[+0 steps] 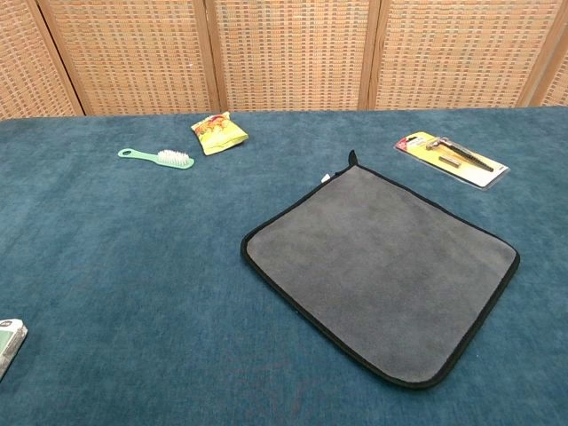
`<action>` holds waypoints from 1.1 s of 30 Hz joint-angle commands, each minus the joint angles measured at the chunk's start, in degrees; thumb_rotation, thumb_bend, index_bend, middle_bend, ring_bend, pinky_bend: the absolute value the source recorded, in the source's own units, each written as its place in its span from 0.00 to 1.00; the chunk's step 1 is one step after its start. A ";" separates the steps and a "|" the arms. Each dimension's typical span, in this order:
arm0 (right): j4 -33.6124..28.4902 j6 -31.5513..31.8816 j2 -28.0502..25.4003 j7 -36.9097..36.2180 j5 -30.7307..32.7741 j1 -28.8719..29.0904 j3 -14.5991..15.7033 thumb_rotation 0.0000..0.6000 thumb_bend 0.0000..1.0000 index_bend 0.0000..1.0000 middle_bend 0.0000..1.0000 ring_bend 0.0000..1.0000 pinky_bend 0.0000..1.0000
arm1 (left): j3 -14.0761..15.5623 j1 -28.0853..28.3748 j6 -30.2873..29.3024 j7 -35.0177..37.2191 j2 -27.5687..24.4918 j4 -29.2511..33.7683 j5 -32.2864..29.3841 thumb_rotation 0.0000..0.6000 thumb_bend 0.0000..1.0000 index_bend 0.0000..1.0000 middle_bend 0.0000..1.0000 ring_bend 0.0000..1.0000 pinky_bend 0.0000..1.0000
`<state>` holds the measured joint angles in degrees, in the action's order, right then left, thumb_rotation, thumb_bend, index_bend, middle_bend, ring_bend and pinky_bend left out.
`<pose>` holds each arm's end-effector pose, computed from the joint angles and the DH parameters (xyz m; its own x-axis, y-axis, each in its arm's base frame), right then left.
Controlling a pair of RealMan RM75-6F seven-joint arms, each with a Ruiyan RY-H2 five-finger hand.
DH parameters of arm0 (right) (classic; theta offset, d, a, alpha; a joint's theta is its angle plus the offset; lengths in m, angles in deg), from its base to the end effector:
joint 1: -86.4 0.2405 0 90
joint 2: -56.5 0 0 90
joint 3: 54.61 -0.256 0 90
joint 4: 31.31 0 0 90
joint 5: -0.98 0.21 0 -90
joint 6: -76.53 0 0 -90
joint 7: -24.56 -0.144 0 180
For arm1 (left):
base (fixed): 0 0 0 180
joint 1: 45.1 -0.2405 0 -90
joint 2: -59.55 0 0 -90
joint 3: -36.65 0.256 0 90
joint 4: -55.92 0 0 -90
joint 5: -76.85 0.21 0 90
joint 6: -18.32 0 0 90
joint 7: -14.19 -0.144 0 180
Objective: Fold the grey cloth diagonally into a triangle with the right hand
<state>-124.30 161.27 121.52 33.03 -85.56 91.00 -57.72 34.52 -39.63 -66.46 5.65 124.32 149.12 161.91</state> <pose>-0.3068 -0.1802 0.1522 0.5037 -0.0051 0.8638 -0.8638 -0.0180 0.5036 -0.3085 0.1813 0.1524 0.5047 0.0175 0.8631 0.8633 -0.0072 -0.5046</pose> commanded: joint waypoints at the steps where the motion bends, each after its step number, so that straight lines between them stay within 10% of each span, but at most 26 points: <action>1: 0.04 -0.03 0.00 -0.07 -0.02 -0.03 0.08 1.00 0.00 0.00 0.00 0.00 0.00 | 0.06 -0.03 -0.02 -0.07 0.00 0.03 0.07 1.00 0.17 0.00 0.00 0.00 0.00; 33: -5.18 1.05 1.86 3.72 -4.20 -1.23 3.14 1.00 0.00 0.05 0.00 0.00 0.00 | -0.03 0.14 0.28 1.12 -0.38 0.00 0.14 1.00 0.17 0.00 0.00 0.00 0.00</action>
<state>-128.89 162.27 122.96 36.54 -89.42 90.02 -54.96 34.50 -39.49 -66.20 6.73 123.97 149.12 162.06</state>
